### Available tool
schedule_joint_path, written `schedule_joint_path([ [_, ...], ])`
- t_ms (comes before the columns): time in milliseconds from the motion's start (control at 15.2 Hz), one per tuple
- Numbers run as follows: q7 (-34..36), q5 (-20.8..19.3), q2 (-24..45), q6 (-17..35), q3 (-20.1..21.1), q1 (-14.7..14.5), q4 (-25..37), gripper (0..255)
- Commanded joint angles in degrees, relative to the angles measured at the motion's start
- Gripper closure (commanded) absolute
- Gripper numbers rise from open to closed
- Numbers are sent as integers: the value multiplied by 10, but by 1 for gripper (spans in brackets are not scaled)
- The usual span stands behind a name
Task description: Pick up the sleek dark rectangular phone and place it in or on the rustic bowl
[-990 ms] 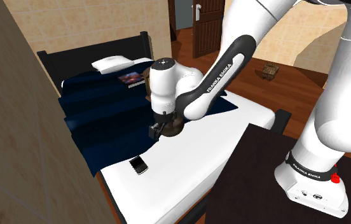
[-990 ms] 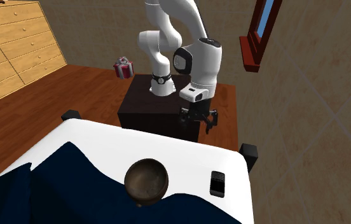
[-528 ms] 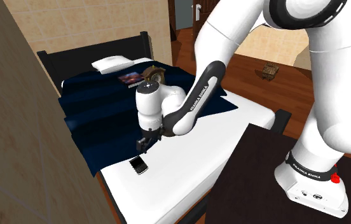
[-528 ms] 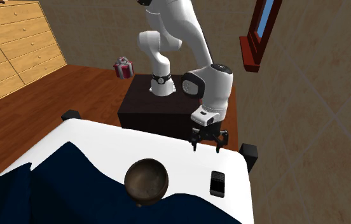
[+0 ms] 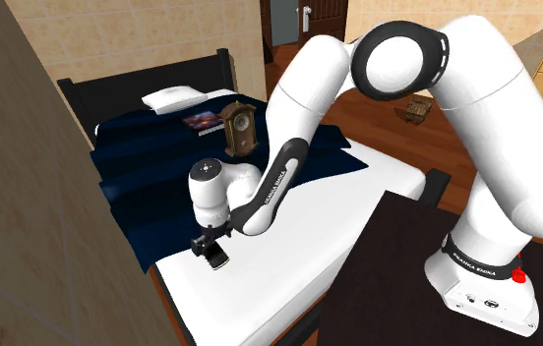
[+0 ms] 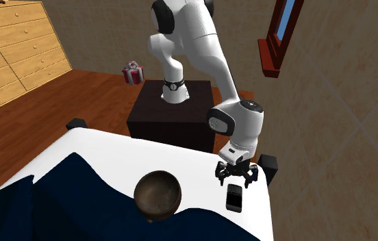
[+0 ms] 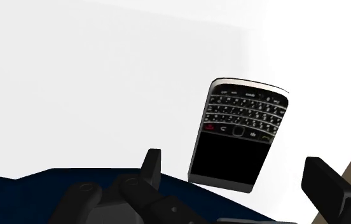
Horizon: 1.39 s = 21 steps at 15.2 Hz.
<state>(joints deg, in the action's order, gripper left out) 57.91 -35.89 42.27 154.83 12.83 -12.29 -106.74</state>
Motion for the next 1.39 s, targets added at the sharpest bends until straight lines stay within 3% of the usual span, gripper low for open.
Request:
schedule_joint_path([
  [0, 7, -1, 39, 0, -7, -12, 42, 0],
  [528, 11, -11, 99, 17, -23, -23, 87, 0],
  [990, 11, -11, 99, 17, -23, -23, 87, 0],
  [1056, 11, -11, 99, 17, -23, -23, 87, 255],
  [1320, 11, -11, 97, 17, -23, -23, 85, 255],
])
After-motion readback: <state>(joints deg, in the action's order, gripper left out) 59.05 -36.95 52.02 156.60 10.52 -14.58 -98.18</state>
